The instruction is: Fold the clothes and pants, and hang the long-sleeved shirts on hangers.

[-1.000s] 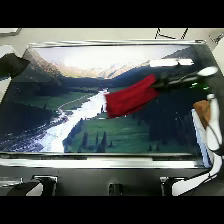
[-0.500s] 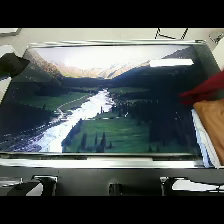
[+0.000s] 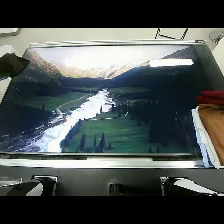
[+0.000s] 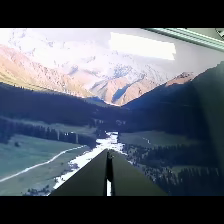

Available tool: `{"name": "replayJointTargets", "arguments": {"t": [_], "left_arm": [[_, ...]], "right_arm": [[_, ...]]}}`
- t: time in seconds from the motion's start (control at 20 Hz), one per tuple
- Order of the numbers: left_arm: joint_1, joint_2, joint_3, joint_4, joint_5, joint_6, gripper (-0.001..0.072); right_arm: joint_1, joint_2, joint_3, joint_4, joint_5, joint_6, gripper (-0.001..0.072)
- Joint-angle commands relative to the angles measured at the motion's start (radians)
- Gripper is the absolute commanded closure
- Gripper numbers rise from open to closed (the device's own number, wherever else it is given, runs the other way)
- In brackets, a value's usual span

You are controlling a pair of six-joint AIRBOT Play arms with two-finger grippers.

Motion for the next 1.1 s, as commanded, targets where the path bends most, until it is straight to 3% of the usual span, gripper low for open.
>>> {"name": "replayJointTargets", "arguments": {"t": [0.0, 0.1, 0.3, 0.6, 0.65, 0.7, 0.75, 0.8, 0.9, 1.0, 1.05], "left_arm": [[0.0, 0.001, 0.0, 0.0, 0.0, 0.026, 0.0684], [-0.001, 0.001, 0.0, 0.0, 0.0, 0.026, 0.0684], [0.0, 0.001, 0.0, 0.0, 0.0, 0.025, 0.0684], [-0.001, 0.001, 0.0, -0.019, 0.0, 0.025, 0.0684], [0.0, 0.001, 0.0, -0.023, 0.0, 0.025, 0.0684], [0.0, 0.0, 0.0, -0.033, 0.0, 0.025, 0.0684], [0.0, 0.0, 0.0, -0.047, 0.001, 0.025, 0.0684], [0.0, 0.0, 0.0, -0.069, 0.003, 0.025, 0.0684], [0.0, 0.002, 0.002, -0.14, 0.067, 0.026, 0.0684], [-0.012, -0.002, 0.025, -0.18, 0.214, 0.032, 0.0686], [-0.033, -0.011, 0.04, -0.151, 0.301, 0.091, 0.0687]], "right_arm": [[-0.061, 0.017, -0.003, -0.149, 0.147, 0.026, 0.0678], [-0.053, 0.066, -0.076, -0.3, 0.146, -0.011, 0.0677], [-0.05, 0.195, -0.465, -0.656, 0.125, -0.11, 0.0676], [-0.05, 0.227, -0.806, -0.695, -0.071, -0.125, 0.0668], [-0.05, 0.227, -0.818, -0.689, -0.087, -0.125, 0.0553], [-0.05, 0.226, -0.818, -0.682, -0.091, -0.126, 0.0287], [-0.049, 0.227, -0.809, -0.674, -0.11, -0.129, 0.008], [-0.048, 0.227, -0.777, -0.652, -0.121, -0.144, -0.0001], [-0.048, 0.226, -0.653, -0.518, -0.214, -0.155, 0.0002], [-0.024, 0.225, -0.493, -0.292, -0.44, -0.182, 0.0005], [0.03, 0.225, -0.42, -0.228, -0.555, -0.216, 0.0006]]}}
